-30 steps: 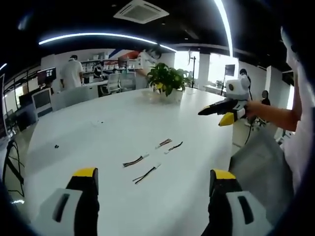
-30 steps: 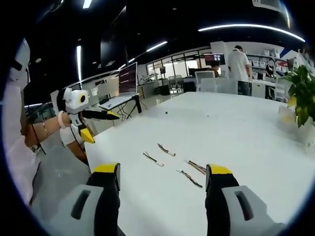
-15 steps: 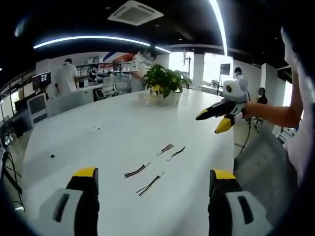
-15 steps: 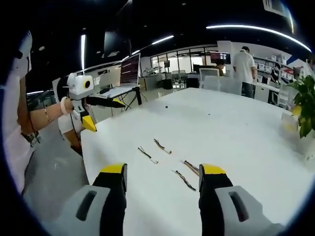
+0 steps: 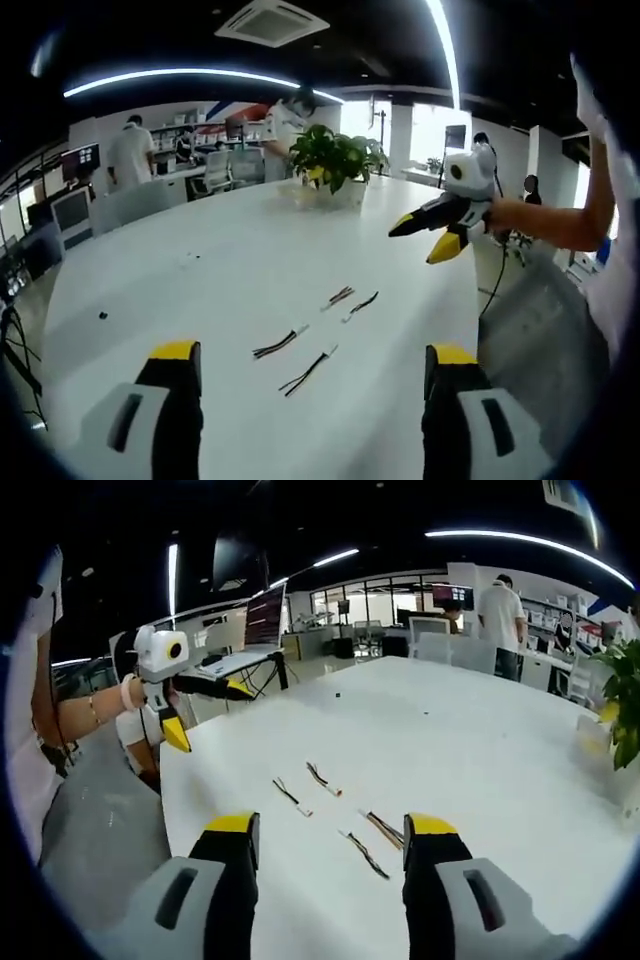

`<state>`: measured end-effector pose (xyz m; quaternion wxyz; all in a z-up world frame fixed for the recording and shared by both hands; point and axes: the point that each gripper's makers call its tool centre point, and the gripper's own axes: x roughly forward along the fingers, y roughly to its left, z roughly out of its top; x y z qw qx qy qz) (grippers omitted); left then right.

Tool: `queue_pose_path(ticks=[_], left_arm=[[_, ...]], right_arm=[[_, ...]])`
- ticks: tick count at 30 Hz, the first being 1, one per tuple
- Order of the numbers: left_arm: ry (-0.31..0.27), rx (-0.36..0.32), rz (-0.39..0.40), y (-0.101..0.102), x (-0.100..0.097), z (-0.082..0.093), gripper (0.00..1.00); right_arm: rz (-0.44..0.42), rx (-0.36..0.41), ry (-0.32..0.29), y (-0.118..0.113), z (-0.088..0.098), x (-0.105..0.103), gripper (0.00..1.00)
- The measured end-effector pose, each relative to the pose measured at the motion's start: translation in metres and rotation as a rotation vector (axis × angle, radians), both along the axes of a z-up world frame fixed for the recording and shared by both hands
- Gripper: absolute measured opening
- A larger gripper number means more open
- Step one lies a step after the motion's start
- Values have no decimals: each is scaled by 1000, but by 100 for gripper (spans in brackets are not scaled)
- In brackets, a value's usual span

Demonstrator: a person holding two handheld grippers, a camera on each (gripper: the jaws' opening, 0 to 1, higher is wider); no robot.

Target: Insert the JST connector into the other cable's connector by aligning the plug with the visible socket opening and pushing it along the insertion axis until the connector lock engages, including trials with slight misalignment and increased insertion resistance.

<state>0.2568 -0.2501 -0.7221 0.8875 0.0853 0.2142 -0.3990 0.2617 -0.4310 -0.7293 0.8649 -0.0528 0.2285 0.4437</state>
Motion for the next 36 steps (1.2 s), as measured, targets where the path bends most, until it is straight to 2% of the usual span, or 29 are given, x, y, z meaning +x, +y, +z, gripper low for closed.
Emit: queue_pose_path(ticks=[5,7,11,16,22,30,36], left_arm=[[6,-9,0,-1,10,-2,89],[4,-98,7,-8,14,9,88],[-22,-74,3,-8,22,12,87],[-26,-63,-6,-6,31,10,87],[-10,-39,-16,-4,43,-1,87],[-6,-24,-42,-15,51,-8,86],[10,-33,-61,-21,56,-15,87]], right_arm=[[12,-7,7,2,-4,5,55],[12,-10,6,1,-4,7,55],[10,-11,-6,0,-2,13,53],[21,-28,-13,1,-3,19,52],[44,-44,-6,5,-11,23,53],[70,-70,25,7,-26,26,53],[93,-82,18,10,-30,30,52]])
